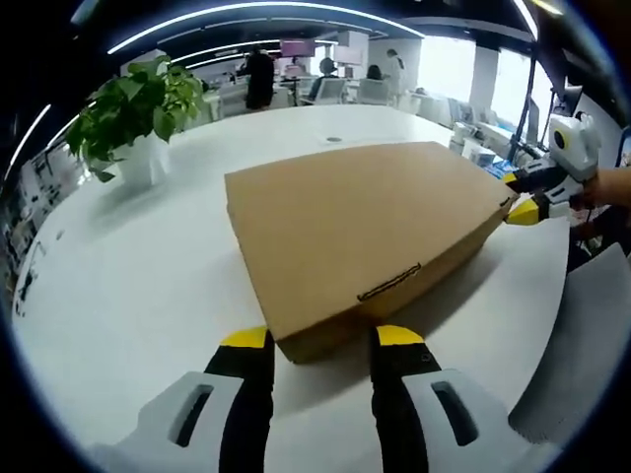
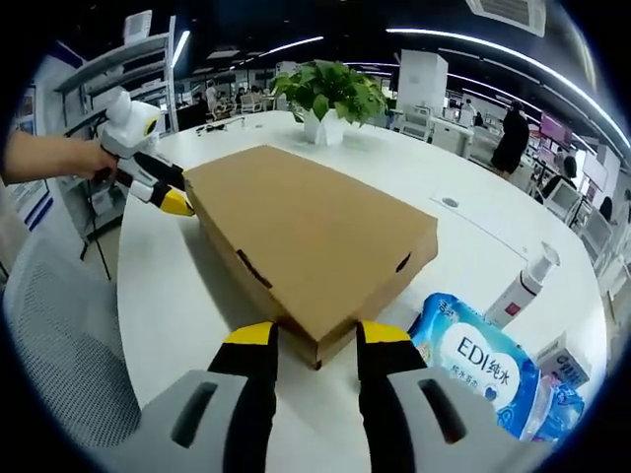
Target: Operate the shoe box by opening the lid, removing the specified soft item, and placing it in the target area until the item is outside and the box remains undamaged.
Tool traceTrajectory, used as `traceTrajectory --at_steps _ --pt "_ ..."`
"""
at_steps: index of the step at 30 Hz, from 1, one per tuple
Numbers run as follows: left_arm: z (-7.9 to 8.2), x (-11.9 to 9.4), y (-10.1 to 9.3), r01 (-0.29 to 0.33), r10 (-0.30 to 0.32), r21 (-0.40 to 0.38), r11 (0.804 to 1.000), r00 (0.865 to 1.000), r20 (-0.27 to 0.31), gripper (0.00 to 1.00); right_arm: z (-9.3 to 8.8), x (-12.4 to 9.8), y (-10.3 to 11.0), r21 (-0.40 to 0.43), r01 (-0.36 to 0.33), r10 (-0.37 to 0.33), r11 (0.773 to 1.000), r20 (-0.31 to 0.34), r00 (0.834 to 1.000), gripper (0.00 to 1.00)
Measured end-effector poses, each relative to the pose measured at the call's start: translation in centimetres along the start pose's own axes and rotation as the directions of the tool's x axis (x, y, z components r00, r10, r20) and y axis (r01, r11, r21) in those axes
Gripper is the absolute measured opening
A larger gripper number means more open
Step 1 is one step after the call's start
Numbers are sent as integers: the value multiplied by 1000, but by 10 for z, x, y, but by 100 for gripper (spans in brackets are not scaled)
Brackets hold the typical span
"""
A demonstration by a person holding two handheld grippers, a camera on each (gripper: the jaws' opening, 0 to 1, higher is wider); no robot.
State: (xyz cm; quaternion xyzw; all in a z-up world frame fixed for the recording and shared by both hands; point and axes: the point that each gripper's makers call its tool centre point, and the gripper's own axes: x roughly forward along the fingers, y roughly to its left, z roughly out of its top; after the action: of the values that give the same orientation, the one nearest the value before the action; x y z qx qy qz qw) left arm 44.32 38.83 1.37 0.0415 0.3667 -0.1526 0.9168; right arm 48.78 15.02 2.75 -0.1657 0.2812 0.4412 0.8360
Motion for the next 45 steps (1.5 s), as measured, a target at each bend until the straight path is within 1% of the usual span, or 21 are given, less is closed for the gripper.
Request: traceTrajectory --at_steps 6,12,17,33,37,40,42,45 --pt "10 12 7 9 -9 7 1000 1000 -3 37 4 6 -11 4 10 -10 1000 -4 1000 29" --pt "19 21 10 19 -19 13 1000 1000 -6 37 7 11 -21 9 22 -22 1000 -8 1000 29" --pt "22 23 11 22 -22 6 1000 1000 0 37 10 15 -28 5 25 -25 1000 -13 1000 29" --pt "27 28 15 24 -24 7 1000 1000 3 38 11 17 -30 9 33 -33 999 -18 999 29" --pt "27 26 15 21 -20 -20 1000 1000 13 38 9 12 -30 21 39 -39 999 -8 999 27" --pt "27 21 15 10 -9 -21 1000 1000 29 43 9 5 -31 29 56 -57 998 11 998 30" --pt "27 15 13 13 -12 -31 999 999 38 44 7 -3 -31 24 66 -67 998 19 998 32" --pt "27 3 10 6 -4 -23 1000 998 58 44 4 -16 -33 31 84 -85 996 33 996 33"
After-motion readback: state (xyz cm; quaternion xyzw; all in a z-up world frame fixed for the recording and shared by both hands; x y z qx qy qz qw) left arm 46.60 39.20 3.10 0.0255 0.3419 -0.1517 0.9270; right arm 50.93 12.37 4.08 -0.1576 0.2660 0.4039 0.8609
